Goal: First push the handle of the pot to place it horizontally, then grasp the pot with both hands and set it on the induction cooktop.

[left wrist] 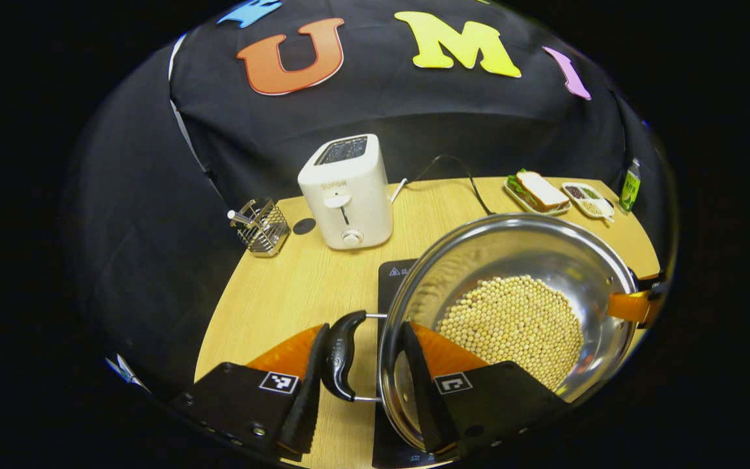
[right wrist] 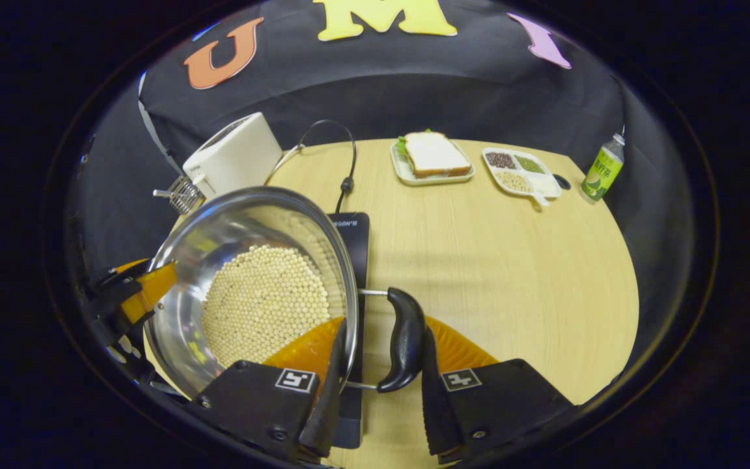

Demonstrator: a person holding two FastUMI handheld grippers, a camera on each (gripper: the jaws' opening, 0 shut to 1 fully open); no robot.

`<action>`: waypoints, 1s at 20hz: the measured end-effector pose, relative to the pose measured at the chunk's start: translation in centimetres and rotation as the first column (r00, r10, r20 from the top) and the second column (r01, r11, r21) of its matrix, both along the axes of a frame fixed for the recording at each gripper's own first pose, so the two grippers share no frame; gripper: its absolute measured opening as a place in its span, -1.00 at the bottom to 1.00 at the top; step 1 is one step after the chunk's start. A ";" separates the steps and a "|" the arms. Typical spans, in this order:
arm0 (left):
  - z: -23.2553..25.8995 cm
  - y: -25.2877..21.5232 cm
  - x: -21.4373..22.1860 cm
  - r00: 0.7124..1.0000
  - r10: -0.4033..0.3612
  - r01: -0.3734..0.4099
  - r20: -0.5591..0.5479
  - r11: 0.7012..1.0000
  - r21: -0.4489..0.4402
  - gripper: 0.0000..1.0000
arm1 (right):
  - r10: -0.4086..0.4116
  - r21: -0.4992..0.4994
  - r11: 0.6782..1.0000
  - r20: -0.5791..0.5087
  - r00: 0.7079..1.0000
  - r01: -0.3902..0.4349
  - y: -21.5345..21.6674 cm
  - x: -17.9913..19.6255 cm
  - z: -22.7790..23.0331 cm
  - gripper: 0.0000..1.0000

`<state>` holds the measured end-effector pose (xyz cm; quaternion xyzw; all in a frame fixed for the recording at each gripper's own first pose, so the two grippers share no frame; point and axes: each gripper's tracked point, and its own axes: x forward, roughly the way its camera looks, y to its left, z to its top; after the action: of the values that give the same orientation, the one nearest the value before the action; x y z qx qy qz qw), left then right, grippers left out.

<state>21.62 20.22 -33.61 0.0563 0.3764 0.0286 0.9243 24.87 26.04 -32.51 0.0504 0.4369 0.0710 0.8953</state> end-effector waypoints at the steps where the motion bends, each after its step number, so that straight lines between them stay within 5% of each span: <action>1: -0.5 0.1 0.2 1.000 -0.003 0.003 -0.003 1.000 0.004 0.21 | 0.002 -0.007 1.000 0.011 1.000 -0.002 -0.2 0.1 0.1 0.05; 6: -0.7 0.3 0.0 1.000 -0.002 0.002 0.011 1.000 0.000 0.22 | 0.012 -0.009 1.000 0.027 1.000 -0.011 -0.2 0.1 0.0 0.10; 7: -0.6 0.3 0.1 1.000 -0.005 0.005 0.016 1.000 -0.001 0.02 | 0.010 -0.010 1.000 0.029 1.000 -0.009 -0.3 0.1 0.0 0.10; 8: -0.7 0.4 0.1 1.000 -0.008 0.008 0.010 1.000 0.000 0.24 | 0.007 -0.010 1.000 0.033 0.999 -0.007 -0.3 0.0 0.0 0.12; 15: -0.6 0.5 0.3 1.000 -0.026 0.027 0.008 0.999 -0.025 0.29 | 0.009 -0.007 1.000 0.030 1.000 -0.009 -0.4 0.0 0.0 0.15; 16: -0.5 0.9 0.2 1.000 -0.021 0.021 0.015 1.000 -0.019 0.12 | 0.008 -0.005 1.000 0.031 0.999 -0.007 -0.4 0.0 0.1 0.15; 19: 2.1 1.9 1.3 0.995 -0.027 0.024 0.101 0.999 0.029 0.68 | 0.005 -0.017 1.000 0.064 0.998 -0.004 -0.8 0.1 0.5 0.21; 20: 2.9 1.8 1.4 0.992 -0.036 0.031 0.118 0.999 0.044 0.80 | 0.006 -0.023 1.000 0.095 0.995 -0.004 -0.9 0.4 1.0 0.45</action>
<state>22.98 22.06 -30.68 0.0804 0.3189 0.0242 0.9441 25.28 25.13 -31.53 0.0356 0.3945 0.0707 0.9155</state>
